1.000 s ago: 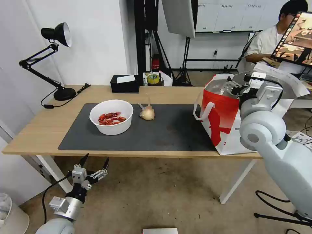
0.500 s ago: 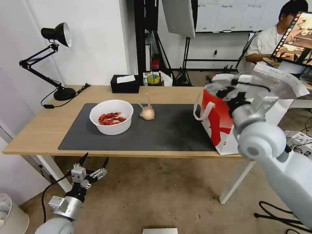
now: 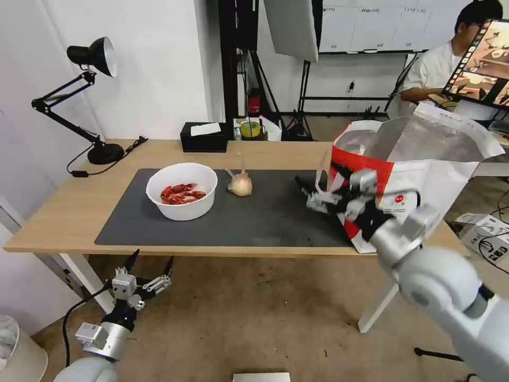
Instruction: Pick up the trash from the table and place it into the takeout bag.
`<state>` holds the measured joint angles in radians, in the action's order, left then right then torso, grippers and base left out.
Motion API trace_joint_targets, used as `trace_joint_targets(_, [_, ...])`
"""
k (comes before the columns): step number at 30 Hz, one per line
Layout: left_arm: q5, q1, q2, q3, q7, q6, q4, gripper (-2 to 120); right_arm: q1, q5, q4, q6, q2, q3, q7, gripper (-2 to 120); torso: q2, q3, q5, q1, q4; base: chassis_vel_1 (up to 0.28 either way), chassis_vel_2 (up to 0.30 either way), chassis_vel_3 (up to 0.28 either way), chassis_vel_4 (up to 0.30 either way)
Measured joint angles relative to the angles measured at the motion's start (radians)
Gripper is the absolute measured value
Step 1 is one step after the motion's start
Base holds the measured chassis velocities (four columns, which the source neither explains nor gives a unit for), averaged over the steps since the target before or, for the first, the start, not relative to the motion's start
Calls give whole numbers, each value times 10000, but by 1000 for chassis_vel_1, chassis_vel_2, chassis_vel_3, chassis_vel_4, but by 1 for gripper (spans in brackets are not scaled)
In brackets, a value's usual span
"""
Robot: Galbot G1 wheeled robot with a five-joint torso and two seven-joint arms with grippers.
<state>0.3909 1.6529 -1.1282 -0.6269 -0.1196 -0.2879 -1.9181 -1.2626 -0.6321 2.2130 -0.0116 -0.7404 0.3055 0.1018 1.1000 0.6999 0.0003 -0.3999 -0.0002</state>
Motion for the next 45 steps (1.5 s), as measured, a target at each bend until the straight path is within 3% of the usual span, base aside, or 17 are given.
trace_joint_targets(10, [3,116,-37,-67,-84,-54,60,100,-2938,2280,-1005,2431,-1358,289,-104,100,0,-1,-3,1,0,0,0,0,0])
trace_joint_targets(18, [4,129,-73,-8,-90,-72,82,100,-3566,3315,-1940,3165,-2035,-50,39,100,1,0,-3,1,1,0,0,0,0])
trace_joint_targets(36, [14,285,-116,-130,-98,-178,53,100,-3100,3415,-2020,2901,-1970,-829,51,100,0,0,-4,0,1,0,0,0,0])
trace_joint_targets(45, [59,367,-92,-317,-98,-200,-2,100,-747,2799,-2028,1874,-1569,-2269,361,100,-1,1,-4,-1,3,0,0,0,0])
